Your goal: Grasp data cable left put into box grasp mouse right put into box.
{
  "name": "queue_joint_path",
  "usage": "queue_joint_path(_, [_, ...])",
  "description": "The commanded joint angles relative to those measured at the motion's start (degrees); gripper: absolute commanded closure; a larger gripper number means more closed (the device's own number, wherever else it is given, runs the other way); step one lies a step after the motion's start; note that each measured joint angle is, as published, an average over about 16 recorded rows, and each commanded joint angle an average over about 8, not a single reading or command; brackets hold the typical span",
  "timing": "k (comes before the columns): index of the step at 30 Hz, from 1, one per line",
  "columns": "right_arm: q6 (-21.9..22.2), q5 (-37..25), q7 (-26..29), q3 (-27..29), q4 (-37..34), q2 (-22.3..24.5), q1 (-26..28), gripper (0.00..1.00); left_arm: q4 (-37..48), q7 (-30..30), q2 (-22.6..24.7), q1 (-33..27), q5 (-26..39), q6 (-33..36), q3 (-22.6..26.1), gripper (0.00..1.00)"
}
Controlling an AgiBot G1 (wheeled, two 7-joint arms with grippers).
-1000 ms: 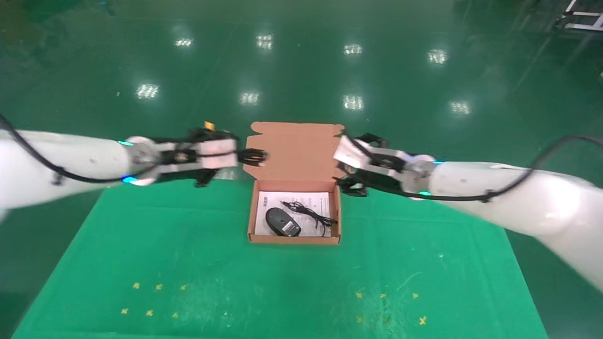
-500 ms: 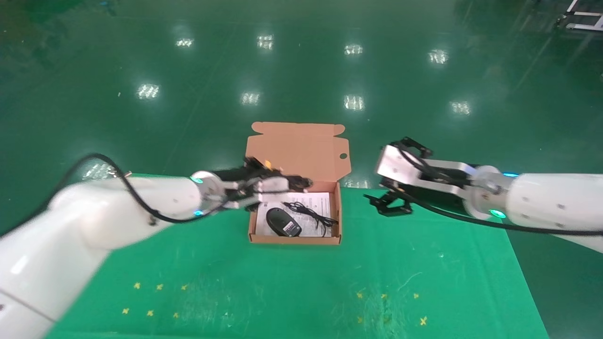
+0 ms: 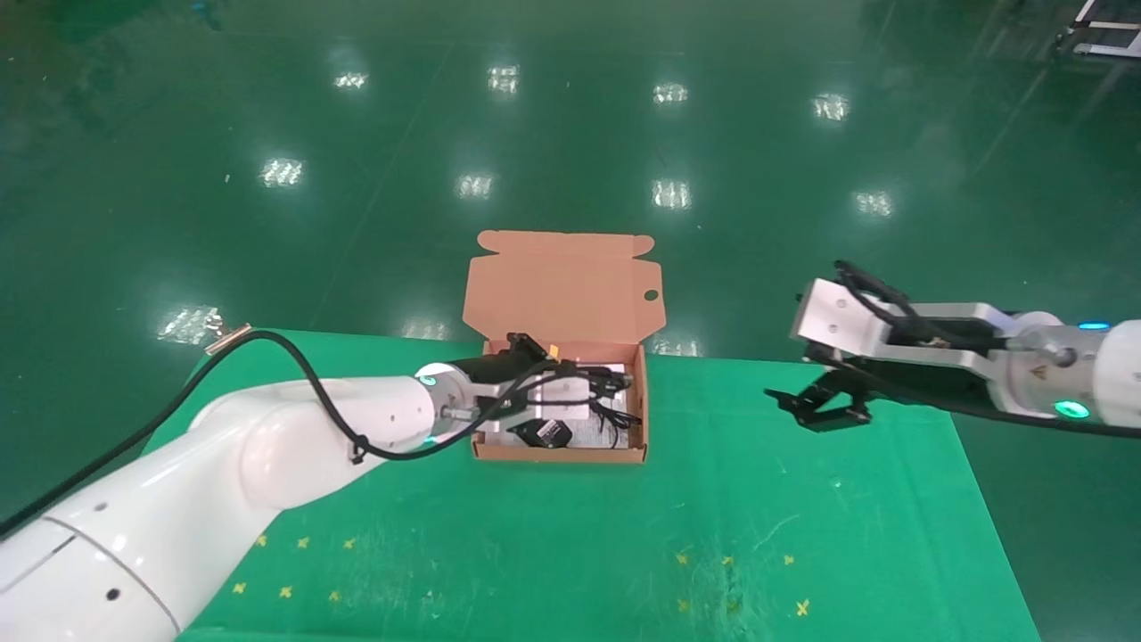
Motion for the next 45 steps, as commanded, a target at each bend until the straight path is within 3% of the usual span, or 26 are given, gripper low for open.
queue_joint_path(1, [-1.9, 0.3, 0.2, 0.0, 0.1, 0.6, 0.9, 0.0, 0.5, 0.2, 0.1, -0.1, -1.2, -1.0, 1.5, 1.0])
queue_joint_path(3, [-3.7, 1.0, 0.0, 0.0, 0.2, 1.1, 1.7, 0.0, 0.9, 0.2, 0.2, -0.4, -2.4, -2.0, 3.0, 1.0])
queue_joint_path(4, [-4.6, 1.3, -0.1, 0.0, 0.2, 1.4, 2.1, 0.0, 1.1, 0.1, 0.3, -0.6, -3.0, -2.5, 3.7, 0.93])
queue_joint_path(11, [-8.4, 2.5, -0.8, -0.1, 0.5, 2.4, 3.8, 0.0, 1.9, 0.1, 0.4, -1.1, -5.5, -4.1, 6.6, 0.06])
queue_joint_path(12, [-8.5, 2.6, -0.8, -0.1, 0.5, 2.4, 3.9, 0.0, 1.9, 0.1, 0.4, -1.2, -5.6, -4.1, 6.7, 0.0])
queue_joint_path(23, [-7.4, 2.5, -0.7, 0.0, -0.3, 1.7, 3.3, 0.0, 0.9, 0.0, -0.3, -1.1, -5.0, -3.6, 5.7, 0.0])
queue_joint_path(33, [-7.6, 3.8, -2.9, 0.6, -1.6, 1.2, 3.6, 0.0, -5.0, -3.7, -5.2, -4.2, -9.6, -1.3, 2.9, 0.0])
queue_joint_path(39, [-7.8, 3.0, -4.9, 2.0, -1.6, 0.8, 6.6, 0.0, -5.7, -5.8, -7.0, -7.6, -10.7, -1.5, 0.7, 0.0])
queue_joint_path(45, [-10.7, 1.5, -7.0, 2.8, -1.7, -0.1, 10.6, 0.0, -4.9, -7.0, -7.8, -10.7, -9.9, -2.1, -0.3, 0.0])
